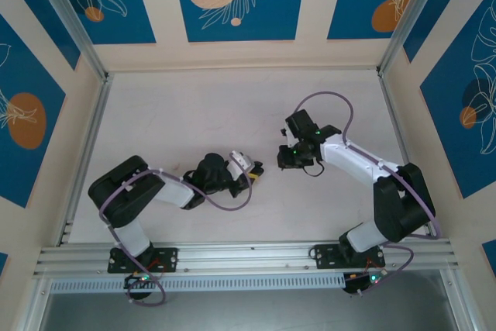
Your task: Insert the wireless bluetooth earbuds into the charging case
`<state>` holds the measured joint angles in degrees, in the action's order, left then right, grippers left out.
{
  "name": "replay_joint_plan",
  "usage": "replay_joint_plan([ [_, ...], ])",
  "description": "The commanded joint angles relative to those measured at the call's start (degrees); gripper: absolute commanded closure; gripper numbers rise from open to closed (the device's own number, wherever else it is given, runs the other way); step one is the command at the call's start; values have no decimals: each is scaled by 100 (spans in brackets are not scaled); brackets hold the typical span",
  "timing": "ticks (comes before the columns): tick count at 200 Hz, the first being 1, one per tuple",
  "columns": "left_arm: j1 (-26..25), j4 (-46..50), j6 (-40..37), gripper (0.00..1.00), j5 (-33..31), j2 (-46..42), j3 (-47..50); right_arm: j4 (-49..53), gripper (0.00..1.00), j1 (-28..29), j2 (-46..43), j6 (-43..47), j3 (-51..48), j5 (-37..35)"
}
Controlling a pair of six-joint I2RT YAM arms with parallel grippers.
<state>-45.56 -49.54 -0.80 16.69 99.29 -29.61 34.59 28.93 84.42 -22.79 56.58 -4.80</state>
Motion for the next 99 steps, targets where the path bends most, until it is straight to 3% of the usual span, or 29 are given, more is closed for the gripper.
replay_joint_plan([
  [1, -67, -680, 255, 82, 193, 141, -28, -666, 81, 202, -226, -103, -180, -116],
  [99, -73, -1075, 554, 83, 123, 232, -4, -1719, 81, 634, -344, -244, -476, 45],
])
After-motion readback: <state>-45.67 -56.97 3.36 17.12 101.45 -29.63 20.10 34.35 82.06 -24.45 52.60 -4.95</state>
